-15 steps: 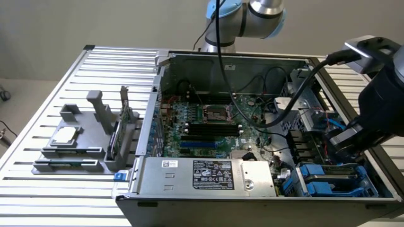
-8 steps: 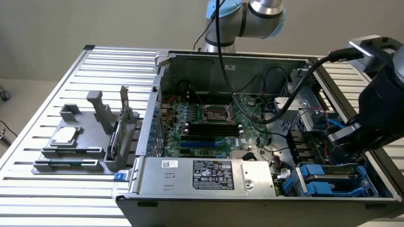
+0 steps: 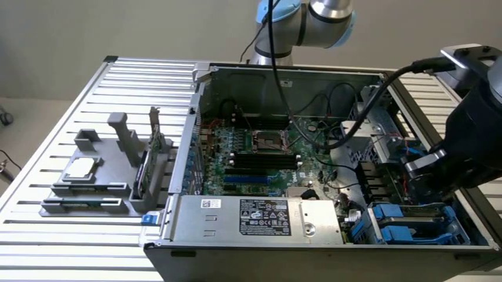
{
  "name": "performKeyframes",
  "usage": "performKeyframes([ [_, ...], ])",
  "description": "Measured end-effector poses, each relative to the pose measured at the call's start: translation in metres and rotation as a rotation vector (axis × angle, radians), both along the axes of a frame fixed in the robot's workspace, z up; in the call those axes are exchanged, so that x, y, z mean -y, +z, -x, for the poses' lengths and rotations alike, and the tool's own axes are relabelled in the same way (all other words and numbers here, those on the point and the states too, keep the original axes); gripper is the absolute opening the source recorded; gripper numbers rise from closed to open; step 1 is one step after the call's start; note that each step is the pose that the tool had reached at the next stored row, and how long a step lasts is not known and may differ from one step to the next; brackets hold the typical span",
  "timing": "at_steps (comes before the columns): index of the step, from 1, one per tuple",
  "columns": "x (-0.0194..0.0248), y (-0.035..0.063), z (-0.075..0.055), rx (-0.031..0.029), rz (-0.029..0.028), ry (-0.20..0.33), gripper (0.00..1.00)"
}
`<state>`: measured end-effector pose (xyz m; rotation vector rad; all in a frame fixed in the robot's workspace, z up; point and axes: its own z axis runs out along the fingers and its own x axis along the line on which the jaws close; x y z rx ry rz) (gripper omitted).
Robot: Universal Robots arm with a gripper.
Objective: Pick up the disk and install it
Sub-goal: 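Insert the first disk wire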
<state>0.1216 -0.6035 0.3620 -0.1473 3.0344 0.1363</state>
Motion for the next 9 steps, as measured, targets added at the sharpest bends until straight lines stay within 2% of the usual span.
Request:
performKeyframes([
  [9,0.0,0.0,0.0,-0.002,-0.0032,-0.121,0.11],
])
